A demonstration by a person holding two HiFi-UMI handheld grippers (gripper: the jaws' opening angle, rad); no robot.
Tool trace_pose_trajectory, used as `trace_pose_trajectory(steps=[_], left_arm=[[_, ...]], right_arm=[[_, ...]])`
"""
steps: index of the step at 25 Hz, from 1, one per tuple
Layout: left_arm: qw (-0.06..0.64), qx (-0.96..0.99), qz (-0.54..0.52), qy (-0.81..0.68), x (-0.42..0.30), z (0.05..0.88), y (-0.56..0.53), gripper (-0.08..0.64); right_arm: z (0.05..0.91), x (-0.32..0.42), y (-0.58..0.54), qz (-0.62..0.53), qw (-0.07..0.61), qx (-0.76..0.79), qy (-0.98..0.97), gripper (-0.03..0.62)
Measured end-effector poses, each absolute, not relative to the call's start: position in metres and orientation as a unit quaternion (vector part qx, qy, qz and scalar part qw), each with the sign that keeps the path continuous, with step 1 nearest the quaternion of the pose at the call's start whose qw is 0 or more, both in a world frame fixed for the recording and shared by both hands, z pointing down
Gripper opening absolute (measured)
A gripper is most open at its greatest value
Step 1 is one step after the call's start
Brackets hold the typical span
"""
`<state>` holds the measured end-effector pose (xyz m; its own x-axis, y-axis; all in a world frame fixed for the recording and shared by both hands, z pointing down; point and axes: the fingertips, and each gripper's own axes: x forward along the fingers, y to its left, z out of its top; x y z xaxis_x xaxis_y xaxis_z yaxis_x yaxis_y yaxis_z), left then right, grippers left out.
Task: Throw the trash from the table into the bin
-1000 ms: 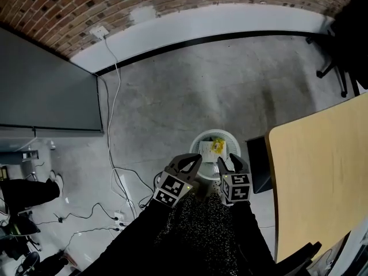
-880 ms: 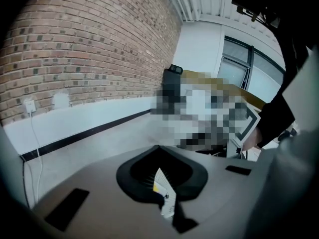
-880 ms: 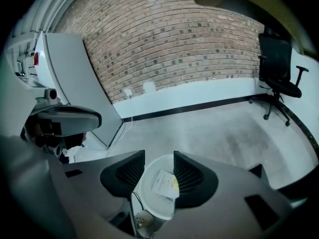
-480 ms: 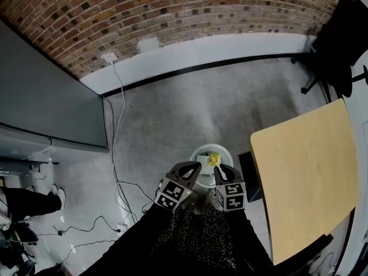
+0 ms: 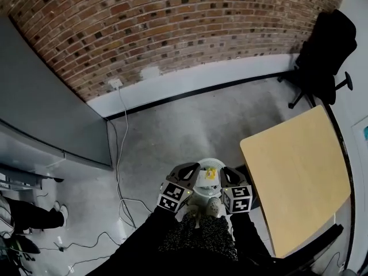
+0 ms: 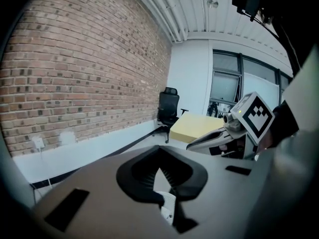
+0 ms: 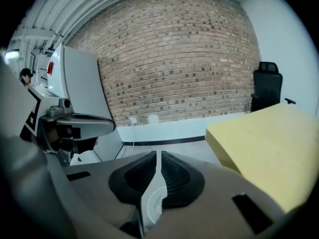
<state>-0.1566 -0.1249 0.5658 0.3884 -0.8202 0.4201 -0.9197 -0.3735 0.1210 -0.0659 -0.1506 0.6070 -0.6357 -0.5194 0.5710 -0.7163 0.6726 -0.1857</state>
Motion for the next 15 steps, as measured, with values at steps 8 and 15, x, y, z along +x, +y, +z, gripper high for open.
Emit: trace_pose_trajectory(steps=[8, 15], left_arm=[[0.135, 0.820, 0.124, -0.542, -0.157, 0.505, -0.125, -0.002], [0.117, 0.830, 0.111, -0.533, -0.146, 0.476, -0.115, -0.002]], right_arm=[[0.534, -0.058, -0.156, 0.154, 0.206, 0.364, -0.895, 0.014], [0.494, -0.056, -0.159, 0.116, 0.190, 0.368, -0.903, 0.012]])
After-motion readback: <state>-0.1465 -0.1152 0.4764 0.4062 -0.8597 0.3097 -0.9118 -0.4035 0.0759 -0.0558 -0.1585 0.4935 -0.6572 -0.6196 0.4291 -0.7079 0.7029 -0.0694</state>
